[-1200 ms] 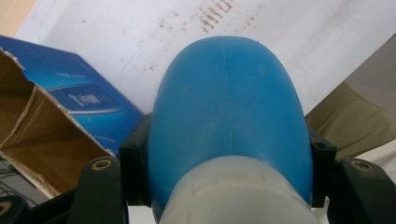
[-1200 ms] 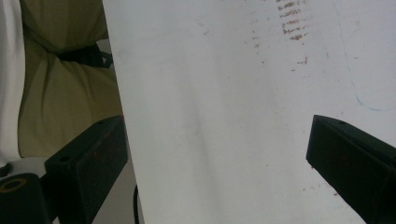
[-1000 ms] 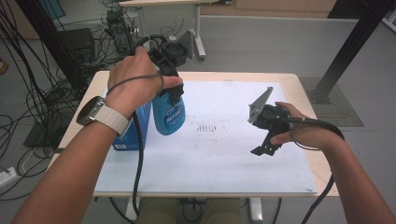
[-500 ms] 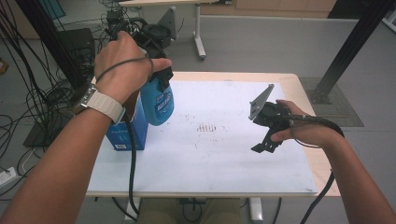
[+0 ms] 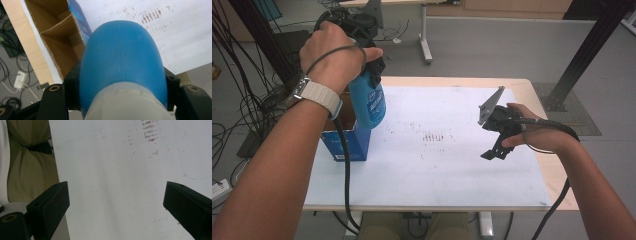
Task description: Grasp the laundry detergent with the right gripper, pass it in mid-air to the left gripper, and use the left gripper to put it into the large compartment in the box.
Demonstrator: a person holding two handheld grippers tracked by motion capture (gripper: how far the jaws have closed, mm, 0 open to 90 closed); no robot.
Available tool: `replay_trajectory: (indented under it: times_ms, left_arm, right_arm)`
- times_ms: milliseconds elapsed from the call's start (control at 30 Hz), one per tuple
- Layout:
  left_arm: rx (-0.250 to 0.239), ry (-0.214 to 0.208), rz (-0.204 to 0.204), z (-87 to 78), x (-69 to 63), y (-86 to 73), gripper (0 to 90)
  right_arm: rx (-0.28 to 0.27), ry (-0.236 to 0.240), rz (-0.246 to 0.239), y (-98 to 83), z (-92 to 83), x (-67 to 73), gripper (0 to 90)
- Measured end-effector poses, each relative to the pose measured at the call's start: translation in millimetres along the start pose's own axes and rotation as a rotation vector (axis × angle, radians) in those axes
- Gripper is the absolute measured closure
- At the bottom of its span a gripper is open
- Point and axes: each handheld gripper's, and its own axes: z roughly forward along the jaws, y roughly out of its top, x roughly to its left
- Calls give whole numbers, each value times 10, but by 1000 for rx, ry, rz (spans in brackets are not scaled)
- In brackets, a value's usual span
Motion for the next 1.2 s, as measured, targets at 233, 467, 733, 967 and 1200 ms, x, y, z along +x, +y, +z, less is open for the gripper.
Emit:
replay_trajectory:
  times_ms: [233,467,733,967,1200]
  left_arm:
    - [10,-2,-70,-67,167,53,380]
    - [10,-2,-138,-87,338,56,380]
    - [17,2,-197,-72,533,48,380]
    - [17,20,-220,-74,660,71,380]
    - [16,23,-235,-31,757,99,380]
  right_arm:
    - [9,2,3,-35,10,-80,69]
    - [7,-5,10,-45,-4,-151,70]
    - [13,-11,12,-57,-28,-204,70]
    - [14,-6,15,-53,-14,-249,69]
    - [13,-11,19,-34,-30,-289,69]
